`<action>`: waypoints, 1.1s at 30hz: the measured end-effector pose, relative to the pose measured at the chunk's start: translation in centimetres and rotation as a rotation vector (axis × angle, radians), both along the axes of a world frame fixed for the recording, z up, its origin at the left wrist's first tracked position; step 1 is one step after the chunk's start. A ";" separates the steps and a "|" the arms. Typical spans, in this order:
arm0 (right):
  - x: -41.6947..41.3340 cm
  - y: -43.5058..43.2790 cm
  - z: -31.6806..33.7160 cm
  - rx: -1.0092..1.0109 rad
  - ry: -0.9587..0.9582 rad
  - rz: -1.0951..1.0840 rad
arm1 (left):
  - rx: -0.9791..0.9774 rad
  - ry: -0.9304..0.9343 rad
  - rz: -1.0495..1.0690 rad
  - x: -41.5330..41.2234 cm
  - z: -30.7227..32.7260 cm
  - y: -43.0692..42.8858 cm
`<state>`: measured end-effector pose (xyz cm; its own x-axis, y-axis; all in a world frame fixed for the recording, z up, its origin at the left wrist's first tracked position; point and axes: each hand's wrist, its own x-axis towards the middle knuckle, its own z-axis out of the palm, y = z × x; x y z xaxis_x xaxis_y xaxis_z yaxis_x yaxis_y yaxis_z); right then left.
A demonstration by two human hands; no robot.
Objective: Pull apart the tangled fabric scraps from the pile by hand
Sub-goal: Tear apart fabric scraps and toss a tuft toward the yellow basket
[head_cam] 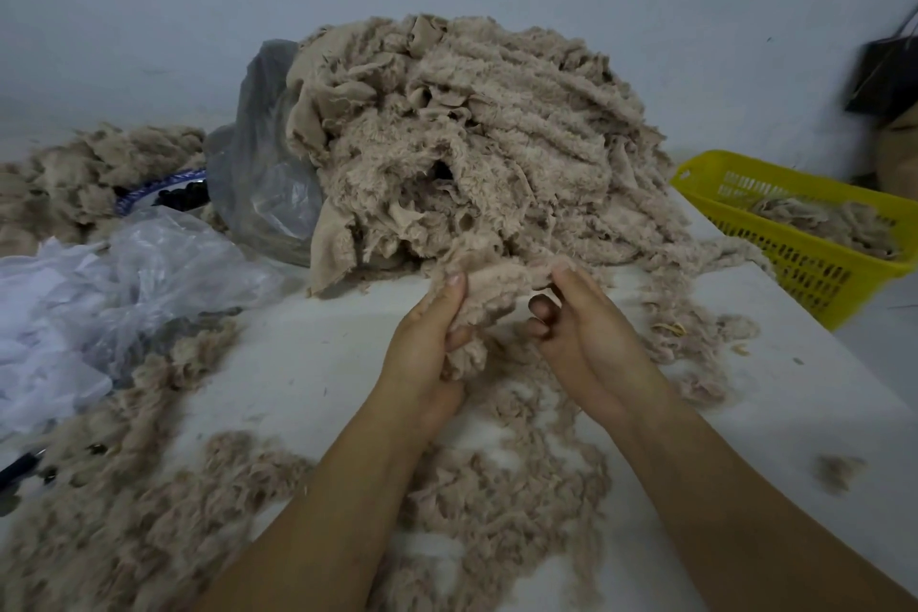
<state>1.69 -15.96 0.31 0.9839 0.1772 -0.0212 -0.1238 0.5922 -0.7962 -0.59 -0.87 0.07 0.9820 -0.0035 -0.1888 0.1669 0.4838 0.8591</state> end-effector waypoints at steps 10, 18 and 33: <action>0.1 -0.7 -0.6 -0.253 -0.078 0.043 | 0.098 -0.067 0.131 0.7 -0.6 1.3; -0.4 0.9 -1.2 -0.730 -0.278 0.053 | 0.437 -0.234 0.053 -0.1 -1.0 0.1; 0.1 0.2 -1.6 -0.820 -0.264 -0.103 | 0.350 -0.087 0.141 0.2 -1.0 0.4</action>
<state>1.83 -15.78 -1.28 0.9850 0.1155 0.1285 0.1483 -0.1829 -0.9719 -0.36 -0.47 -0.90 0.9807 0.1821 -0.0704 0.0389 0.1715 0.9844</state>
